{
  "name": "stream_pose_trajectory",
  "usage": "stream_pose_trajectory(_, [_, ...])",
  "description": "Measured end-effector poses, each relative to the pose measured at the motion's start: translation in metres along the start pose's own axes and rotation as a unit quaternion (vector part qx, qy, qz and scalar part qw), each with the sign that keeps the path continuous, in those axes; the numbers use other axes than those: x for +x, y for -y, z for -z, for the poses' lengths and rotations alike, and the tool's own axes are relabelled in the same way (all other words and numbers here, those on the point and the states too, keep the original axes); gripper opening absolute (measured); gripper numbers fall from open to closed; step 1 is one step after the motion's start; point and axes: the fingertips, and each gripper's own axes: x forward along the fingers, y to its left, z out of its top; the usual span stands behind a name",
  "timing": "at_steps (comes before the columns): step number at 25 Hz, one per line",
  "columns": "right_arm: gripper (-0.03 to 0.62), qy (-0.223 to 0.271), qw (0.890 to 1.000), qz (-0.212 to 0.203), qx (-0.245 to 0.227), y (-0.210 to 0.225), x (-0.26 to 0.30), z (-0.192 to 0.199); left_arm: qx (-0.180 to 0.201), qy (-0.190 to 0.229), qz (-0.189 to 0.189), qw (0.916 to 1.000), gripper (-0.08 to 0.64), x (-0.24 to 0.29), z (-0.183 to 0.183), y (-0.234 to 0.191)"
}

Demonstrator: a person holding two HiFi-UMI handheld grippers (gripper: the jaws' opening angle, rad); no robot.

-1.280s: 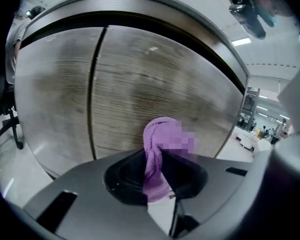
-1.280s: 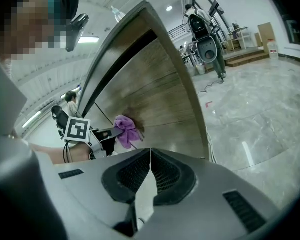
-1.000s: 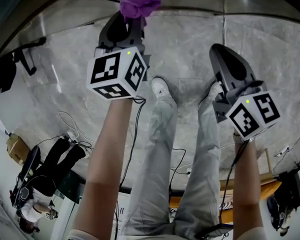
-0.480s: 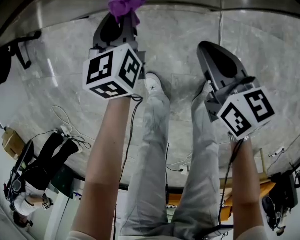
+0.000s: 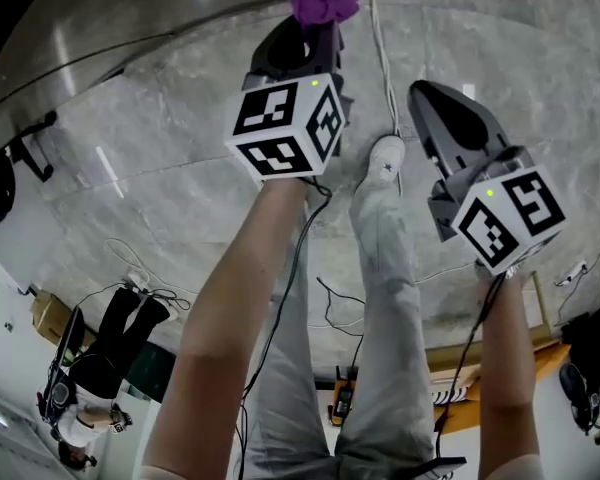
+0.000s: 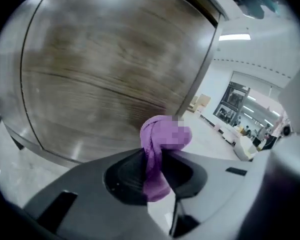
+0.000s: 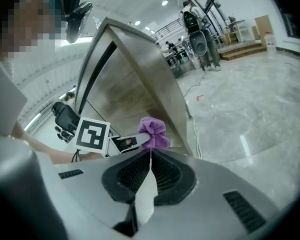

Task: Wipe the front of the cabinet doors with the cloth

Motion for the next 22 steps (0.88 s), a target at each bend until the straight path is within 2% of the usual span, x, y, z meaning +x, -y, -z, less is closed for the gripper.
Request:
stream_pose_trajectory(4, [0.029, 0.014, 1.0, 0.021, 0.018, 0.04, -0.021, 0.011, -0.007, -0.009, 0.022, 0.9997, 0.078, 0.036, 0.011, 0.036])
stream_pose_trajectory(7, [0.029, 0.015, 0.999, 0.025, 0.023, 0.045, -0.021, 0.019, -0.023, -0.004, 0.008, 0.9997, 0.078, 0.044, 0.009, 0.022])
stream_pose_trajectory(12, [0.029, 0.02, 0.999, 0.021, 0.027, 0.037, -0.017, 0.029, -0.011, -0.007, -0.015, 0.9998, 0.078, 0.036, 0.01, -0.01])
stream_pose_trajectory(16, [0.029, 0.015, 1.0, 0.013, 0.024, 0.006, 0.006, 0.04, -0.009, -0.012, -0.042, 0.999, 0.078, 0.011, 0.008, -0.07])
stream_pose_trajectory(22, [0.029, 0.007, 1.0, -0.003, 0.015, -0.043, 0.063, 0.046, 0.04, -0.033, -0.06, 0.9968, 0.078, -0.02, 0.003, -0.168])
